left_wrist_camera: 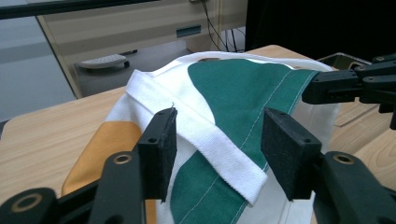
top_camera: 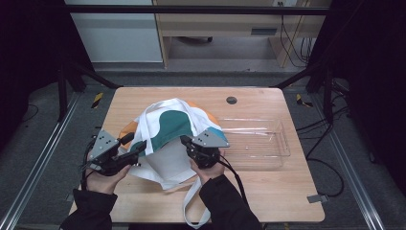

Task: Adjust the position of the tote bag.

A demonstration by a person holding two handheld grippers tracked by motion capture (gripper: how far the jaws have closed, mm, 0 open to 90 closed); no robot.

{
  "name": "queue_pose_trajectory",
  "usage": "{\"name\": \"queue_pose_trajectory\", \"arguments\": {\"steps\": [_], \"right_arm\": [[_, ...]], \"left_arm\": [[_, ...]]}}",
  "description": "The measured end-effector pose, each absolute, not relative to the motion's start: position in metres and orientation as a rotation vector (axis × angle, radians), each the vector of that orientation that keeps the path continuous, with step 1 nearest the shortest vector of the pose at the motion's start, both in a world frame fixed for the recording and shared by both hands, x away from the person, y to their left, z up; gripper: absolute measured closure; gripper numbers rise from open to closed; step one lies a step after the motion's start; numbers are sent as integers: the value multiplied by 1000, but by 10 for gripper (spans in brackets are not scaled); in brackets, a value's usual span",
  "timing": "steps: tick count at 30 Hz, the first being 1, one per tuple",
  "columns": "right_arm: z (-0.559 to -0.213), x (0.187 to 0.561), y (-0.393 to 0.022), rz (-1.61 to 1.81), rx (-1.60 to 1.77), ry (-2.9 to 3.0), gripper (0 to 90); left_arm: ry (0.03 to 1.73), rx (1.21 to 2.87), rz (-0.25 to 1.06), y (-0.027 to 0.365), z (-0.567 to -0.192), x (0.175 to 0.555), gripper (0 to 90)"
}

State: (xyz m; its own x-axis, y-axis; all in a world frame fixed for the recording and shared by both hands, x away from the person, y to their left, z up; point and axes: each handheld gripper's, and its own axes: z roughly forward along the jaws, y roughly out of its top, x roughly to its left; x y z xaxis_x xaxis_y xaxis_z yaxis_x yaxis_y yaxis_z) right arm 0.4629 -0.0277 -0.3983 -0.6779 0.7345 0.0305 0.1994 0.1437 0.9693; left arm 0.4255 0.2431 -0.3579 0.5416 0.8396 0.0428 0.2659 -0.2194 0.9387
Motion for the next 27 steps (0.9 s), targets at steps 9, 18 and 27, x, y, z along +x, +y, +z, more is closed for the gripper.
{"name": "queue_pose_trajectory", "arguments": {"steps": [9,18,27], "right_arm": [[-397,463,-28,1551,899,1970,900],[-396,464,-28,1552,897,1968,900],[-395,465,-28,1554,896,1964,900]], "left_arm": [[885,1818,698,230,-358,429,409],[865,1858,709,215,-360,431,364],[856,1919,694,200,-366,437,362]]}}
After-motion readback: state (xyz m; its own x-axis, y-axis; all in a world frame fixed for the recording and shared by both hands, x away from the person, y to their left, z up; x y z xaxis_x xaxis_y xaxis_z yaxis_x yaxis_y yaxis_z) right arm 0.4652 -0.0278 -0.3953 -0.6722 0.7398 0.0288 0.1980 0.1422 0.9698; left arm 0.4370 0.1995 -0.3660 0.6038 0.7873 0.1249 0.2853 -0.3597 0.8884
